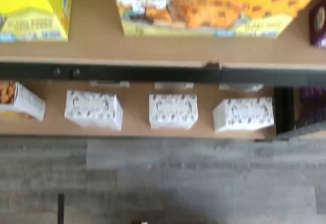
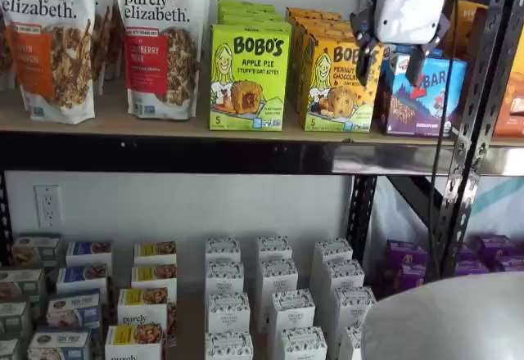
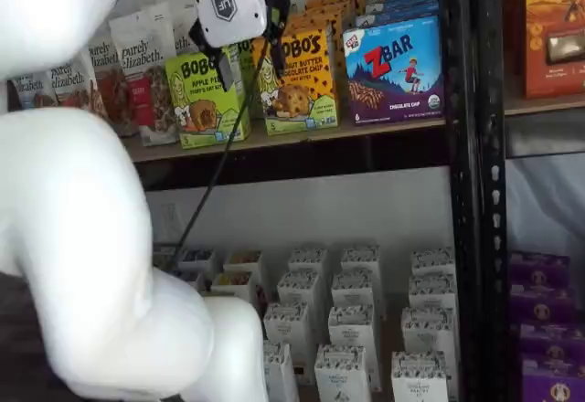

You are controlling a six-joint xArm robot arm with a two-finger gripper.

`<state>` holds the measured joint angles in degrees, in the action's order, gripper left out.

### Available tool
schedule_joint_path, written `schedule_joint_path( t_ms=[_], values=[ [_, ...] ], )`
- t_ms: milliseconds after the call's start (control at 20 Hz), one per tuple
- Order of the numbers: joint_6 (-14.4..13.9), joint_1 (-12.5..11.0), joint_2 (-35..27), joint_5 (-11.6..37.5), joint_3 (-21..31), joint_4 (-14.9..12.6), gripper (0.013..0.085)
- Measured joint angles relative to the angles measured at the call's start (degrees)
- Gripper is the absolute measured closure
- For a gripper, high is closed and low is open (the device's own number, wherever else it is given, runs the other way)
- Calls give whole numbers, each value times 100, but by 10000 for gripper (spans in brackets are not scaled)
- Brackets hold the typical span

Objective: Pick up the orange box on the top shelf, the fifth box from the left

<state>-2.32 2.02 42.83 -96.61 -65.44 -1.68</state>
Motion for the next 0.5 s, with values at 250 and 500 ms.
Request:
schedule_joint_path(
  t_ms=[250, 500],
  values=[
    [6, -45, -106, 920, 235, 45, 130],
    [131, -188, -197, 1884, 441, 145, 130]
  ],
)
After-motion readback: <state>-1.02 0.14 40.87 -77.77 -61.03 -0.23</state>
